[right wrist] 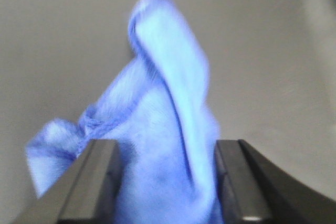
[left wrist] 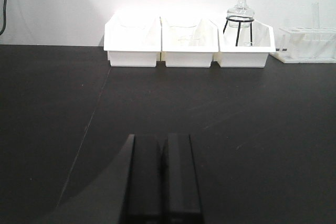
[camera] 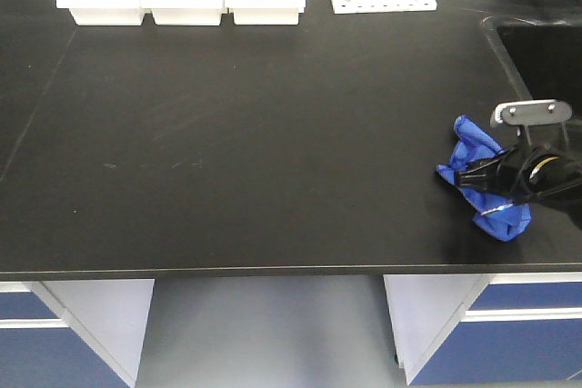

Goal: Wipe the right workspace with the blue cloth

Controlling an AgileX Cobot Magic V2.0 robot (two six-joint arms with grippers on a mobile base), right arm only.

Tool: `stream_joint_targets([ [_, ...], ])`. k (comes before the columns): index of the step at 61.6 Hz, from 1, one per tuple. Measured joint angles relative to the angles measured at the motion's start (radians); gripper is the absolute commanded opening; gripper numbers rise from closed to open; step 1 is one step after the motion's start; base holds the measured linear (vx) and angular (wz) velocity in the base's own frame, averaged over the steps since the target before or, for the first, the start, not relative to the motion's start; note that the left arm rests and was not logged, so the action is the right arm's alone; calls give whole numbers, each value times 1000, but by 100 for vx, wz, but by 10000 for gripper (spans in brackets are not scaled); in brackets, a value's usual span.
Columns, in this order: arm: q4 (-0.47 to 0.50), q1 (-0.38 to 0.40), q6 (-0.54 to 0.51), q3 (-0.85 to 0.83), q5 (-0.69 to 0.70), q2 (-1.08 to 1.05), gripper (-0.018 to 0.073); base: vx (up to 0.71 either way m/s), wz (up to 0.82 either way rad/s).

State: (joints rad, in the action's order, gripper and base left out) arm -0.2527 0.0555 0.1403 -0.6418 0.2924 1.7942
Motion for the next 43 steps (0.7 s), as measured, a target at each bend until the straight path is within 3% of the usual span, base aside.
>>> stream_joint_targets([
  [8, 24, 0, 0, -5, 49, 27, 231, 0, 0],
  [20, 40, -1, 1, -5, 20, -21, -10, 0, 0],
  [43, 40, -1, 1, 25, -108, -400, -8, 0, 0],
])
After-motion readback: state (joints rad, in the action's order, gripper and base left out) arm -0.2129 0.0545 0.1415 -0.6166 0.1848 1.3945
